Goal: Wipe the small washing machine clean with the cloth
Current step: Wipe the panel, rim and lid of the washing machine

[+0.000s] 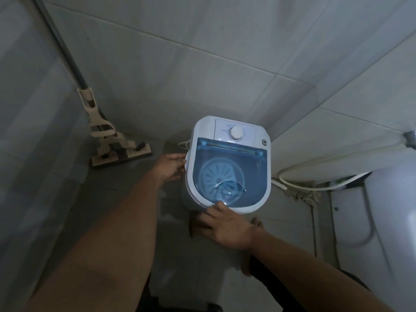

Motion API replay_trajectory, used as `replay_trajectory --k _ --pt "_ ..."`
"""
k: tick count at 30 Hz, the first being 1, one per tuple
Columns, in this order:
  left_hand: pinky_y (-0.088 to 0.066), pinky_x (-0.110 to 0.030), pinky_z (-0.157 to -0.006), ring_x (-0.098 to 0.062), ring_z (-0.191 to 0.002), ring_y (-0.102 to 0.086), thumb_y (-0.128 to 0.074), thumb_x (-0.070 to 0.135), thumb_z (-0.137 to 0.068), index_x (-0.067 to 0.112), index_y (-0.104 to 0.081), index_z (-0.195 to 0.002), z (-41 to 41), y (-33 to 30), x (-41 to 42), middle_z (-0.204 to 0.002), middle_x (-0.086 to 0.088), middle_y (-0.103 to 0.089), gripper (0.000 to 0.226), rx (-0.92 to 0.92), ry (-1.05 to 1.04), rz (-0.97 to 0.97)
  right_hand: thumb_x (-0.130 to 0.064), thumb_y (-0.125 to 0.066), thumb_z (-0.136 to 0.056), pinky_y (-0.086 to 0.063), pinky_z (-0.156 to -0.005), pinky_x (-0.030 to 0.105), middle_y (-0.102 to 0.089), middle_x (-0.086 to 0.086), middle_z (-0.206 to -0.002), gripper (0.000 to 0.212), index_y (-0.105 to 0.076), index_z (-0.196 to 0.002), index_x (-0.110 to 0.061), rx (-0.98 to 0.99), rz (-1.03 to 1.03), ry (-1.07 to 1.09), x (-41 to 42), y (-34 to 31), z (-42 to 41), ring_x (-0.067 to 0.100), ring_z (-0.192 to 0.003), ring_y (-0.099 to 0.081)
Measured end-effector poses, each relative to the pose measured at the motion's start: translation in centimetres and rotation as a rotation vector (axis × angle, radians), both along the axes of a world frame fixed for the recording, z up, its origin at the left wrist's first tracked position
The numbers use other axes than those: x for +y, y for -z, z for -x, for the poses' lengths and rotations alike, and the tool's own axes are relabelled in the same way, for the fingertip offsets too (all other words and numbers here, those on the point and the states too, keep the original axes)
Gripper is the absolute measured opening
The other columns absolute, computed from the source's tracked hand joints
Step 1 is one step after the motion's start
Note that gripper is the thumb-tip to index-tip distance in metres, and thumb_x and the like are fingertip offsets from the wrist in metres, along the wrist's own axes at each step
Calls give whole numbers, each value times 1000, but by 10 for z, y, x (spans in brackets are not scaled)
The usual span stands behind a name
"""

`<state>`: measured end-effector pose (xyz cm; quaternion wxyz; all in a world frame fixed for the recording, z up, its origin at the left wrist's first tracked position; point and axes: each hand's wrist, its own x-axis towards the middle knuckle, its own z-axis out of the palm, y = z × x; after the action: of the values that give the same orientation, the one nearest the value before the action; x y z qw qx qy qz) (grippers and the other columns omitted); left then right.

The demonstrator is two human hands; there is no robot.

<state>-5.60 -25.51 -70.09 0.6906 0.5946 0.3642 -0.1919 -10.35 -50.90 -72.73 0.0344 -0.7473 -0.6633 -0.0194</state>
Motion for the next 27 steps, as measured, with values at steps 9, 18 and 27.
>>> replay_trajectory --k 9,18,27 --pt "-52 -48 -99 -27 -98 -69 -62 15 -94 15 -67 -124 0 -2 -1 -111 -11 -73 30 20 9 -27 -18 -61 -100 -50 -94 33 -61 8 -120 34 -70 -132 -23 219 -481 1064 -25 -49 -101 18 -104 -62" --pt "-48 -47 -103 -25 -97 -65 -58 14 -96 15 -64 -128 -2 6 0 -117 -14 -71 32 11 29 -7 -19 -63 -94 -42 -94 46 -59 5 -130 42 -67 -133 -33 291 -318 1160 26 -14 -44 31 -116 -58" --pt "-46 -49 -105 -28 -105 -63 -56 15 -98 12 -60 -132 -2 6 -2 -123 -17 -67 34 -15 44 11 -31 -54 -100 -52 -101 37 -58 -2 -126 36 -70 -132 -27 446 -506 1212 -24 -36 -40 13 -114 -60"
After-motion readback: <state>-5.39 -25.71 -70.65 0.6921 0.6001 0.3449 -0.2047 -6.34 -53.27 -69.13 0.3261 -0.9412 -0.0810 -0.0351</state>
